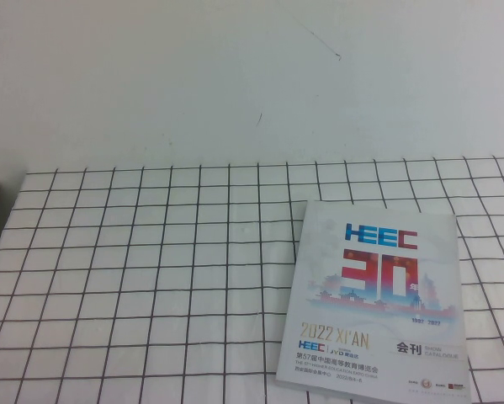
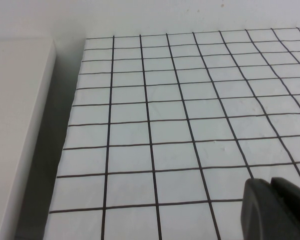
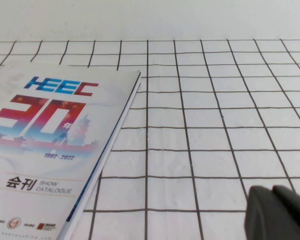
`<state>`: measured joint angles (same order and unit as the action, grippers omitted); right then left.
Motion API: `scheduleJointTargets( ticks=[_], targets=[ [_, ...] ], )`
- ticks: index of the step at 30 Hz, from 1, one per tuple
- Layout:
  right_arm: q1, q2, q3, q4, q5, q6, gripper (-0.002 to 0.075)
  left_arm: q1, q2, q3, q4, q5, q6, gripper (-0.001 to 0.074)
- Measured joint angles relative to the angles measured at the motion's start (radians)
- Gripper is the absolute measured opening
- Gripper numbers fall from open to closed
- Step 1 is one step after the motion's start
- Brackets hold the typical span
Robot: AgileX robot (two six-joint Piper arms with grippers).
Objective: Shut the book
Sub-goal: 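Close the open booklet and leave it lying on the table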
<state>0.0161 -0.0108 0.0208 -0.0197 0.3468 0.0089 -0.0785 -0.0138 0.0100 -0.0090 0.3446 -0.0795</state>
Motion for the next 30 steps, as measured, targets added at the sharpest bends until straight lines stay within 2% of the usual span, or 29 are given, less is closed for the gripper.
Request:
scheduleJointTargets(
  ticks=[13, 30],
  targets=[
    [0.000, 0.000, 0.000, 0.001, 0.000, 0.000, -0.0003, 0.042, 0.000, 0.000, -0.004, 0.000, 0.000, -0.0003],
    [0.000, 0.000, 0.000, 0.001, 0.000, -0.002, -0.0003, 0.044, 0.000, 0.000, -0.006, 0.000, 0.000, -0.0004]
  ],
)
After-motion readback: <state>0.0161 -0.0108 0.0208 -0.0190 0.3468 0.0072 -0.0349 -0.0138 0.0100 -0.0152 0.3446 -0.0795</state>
